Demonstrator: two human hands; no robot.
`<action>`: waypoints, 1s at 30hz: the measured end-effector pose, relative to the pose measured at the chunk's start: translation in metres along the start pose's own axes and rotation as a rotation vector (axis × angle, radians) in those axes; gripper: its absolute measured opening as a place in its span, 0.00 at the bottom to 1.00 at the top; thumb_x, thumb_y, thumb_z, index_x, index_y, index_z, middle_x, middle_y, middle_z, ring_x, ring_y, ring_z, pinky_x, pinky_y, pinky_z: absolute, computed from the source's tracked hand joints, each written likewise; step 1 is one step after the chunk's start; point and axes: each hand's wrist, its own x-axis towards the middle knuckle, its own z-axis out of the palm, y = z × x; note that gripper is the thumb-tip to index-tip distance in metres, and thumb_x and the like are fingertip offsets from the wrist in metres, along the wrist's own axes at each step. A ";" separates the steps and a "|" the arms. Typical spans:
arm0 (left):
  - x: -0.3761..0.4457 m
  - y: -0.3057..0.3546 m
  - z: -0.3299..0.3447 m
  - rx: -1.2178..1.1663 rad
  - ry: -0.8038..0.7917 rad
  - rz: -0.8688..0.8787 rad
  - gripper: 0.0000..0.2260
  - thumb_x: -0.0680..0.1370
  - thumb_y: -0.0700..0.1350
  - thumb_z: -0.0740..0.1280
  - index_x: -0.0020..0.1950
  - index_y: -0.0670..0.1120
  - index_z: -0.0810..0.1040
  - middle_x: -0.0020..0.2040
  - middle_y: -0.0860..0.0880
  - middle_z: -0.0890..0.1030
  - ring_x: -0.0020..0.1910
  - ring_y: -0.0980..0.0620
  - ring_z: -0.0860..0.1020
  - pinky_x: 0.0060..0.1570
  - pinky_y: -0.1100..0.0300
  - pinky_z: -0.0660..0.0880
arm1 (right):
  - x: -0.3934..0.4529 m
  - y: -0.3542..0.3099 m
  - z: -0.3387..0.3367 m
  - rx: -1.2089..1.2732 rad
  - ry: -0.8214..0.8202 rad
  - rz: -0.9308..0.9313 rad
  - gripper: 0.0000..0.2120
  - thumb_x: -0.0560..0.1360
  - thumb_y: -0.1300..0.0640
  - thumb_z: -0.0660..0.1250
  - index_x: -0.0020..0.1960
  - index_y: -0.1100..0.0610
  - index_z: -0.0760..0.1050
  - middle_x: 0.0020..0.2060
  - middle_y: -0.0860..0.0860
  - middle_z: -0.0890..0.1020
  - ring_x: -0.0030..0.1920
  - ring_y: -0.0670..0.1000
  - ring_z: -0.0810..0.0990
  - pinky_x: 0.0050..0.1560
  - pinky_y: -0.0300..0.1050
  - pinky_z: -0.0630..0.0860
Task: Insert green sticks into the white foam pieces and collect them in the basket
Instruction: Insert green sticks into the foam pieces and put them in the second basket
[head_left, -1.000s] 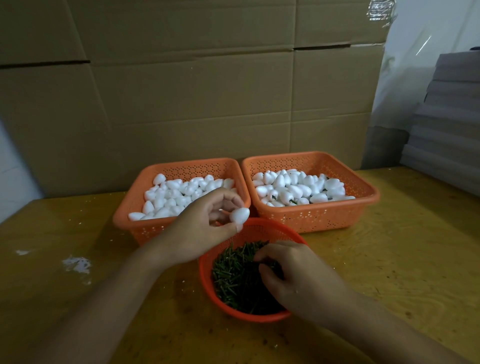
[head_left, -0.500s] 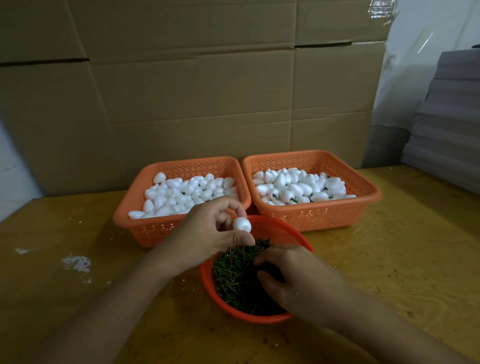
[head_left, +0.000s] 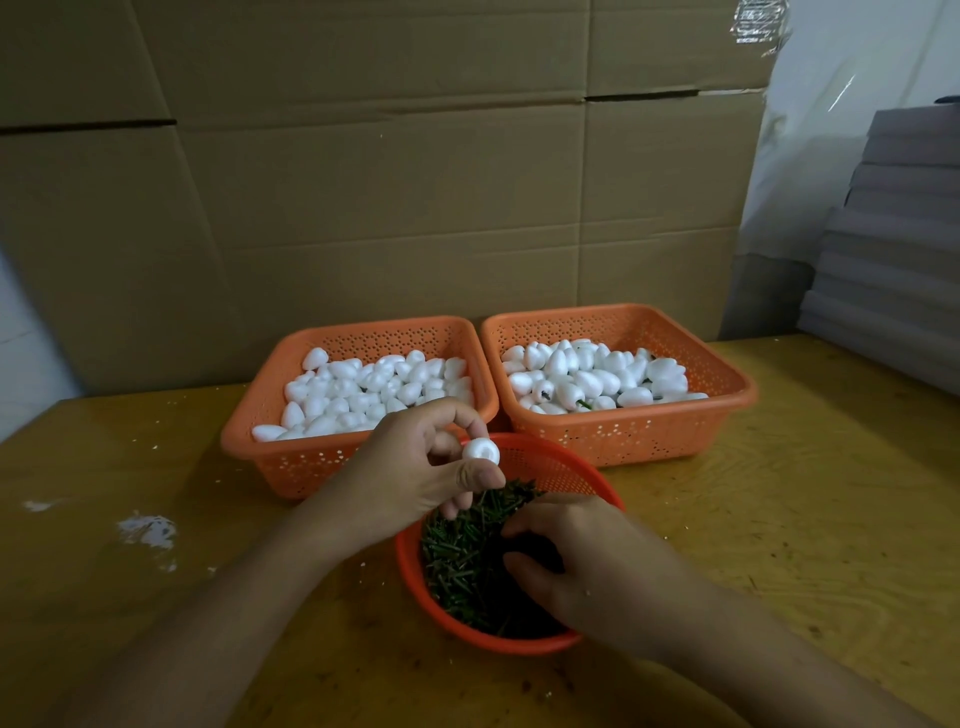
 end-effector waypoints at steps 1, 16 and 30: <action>0.000 0.000 0.000 0.008 0.003 0.003 0.21 0.62 0.70 0.76 0.44 0.57 0.78 0.33 0.46 0.83 0.30 0.52 0.80 0.33 0.62 0.77 | 0.000 0.000 0.000 -0.002 -0.002 0.000 0.17 0.78 0.43 0.60 0.64 0.45 0.75 0.57 0.40 0.78 0.56 0.44 0.77 0.54 0.43 0.76; 0.001 -0.013 -0.001 0.247 -0.039 0.009 0.20 0.69 0.69 0.72 0.55 0.61 0.78 0.49 0.53 0.84 0.49 0.54 0.83 0.53 0.48 0.81 | 0.005 -0.002 -0.003 -0.021 -0.059 0.044 0.14 0.77 0.50 0.65 0.62 0.47 0.78 0.54 0.46 0.77 0.54 0.49 0.78 0.52 0.47 0.78; 0.003 -0.015 -0.004 0.341 0.053 0.067 0.21 0.68 0.73 0.69 0.55 0.64 0.81 0.36 0.58 0.74 0.35 0.61 0.73 0.36 0.64 0.72 | 0.005 -0.006 -0.002 0.073 0.010 0.076 0.09 0.79 0.58 0.63 0.54 0.47 0.79 0.52 0.45 0.77 0.52 0.47 0.78 0.53 0.47 0.77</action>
